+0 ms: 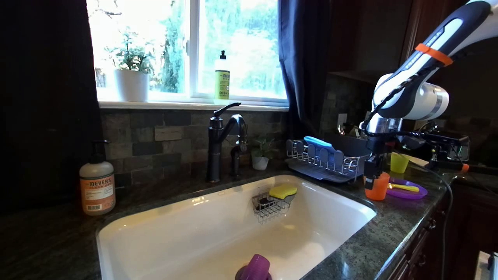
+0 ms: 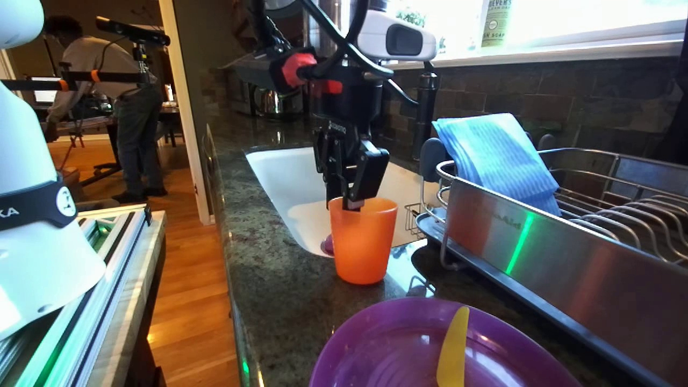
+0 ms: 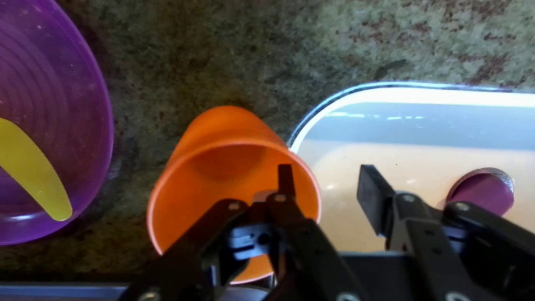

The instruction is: Put the orange cup on the dishrack.

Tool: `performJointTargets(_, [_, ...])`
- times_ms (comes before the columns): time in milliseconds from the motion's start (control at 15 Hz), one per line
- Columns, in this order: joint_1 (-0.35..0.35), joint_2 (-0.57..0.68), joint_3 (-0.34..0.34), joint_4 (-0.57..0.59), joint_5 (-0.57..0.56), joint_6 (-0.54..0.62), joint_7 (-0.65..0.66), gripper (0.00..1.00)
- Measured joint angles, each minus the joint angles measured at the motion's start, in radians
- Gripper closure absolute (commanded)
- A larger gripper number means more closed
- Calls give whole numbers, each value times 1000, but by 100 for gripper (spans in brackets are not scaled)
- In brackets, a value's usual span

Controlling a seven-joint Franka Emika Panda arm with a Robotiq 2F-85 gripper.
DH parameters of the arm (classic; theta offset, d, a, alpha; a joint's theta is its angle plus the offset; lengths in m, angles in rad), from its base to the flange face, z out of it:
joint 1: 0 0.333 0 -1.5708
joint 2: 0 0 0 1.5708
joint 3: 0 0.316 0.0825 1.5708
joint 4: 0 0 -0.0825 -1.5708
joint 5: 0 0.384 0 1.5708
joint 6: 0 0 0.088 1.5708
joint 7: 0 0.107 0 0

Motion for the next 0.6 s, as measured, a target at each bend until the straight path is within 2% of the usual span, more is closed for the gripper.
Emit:
performJointTargets(133, [-14,1,11,1,-18,0,30,99])
performJointTargets(600, [-95,-57,40,2,-204,-4,171,99])
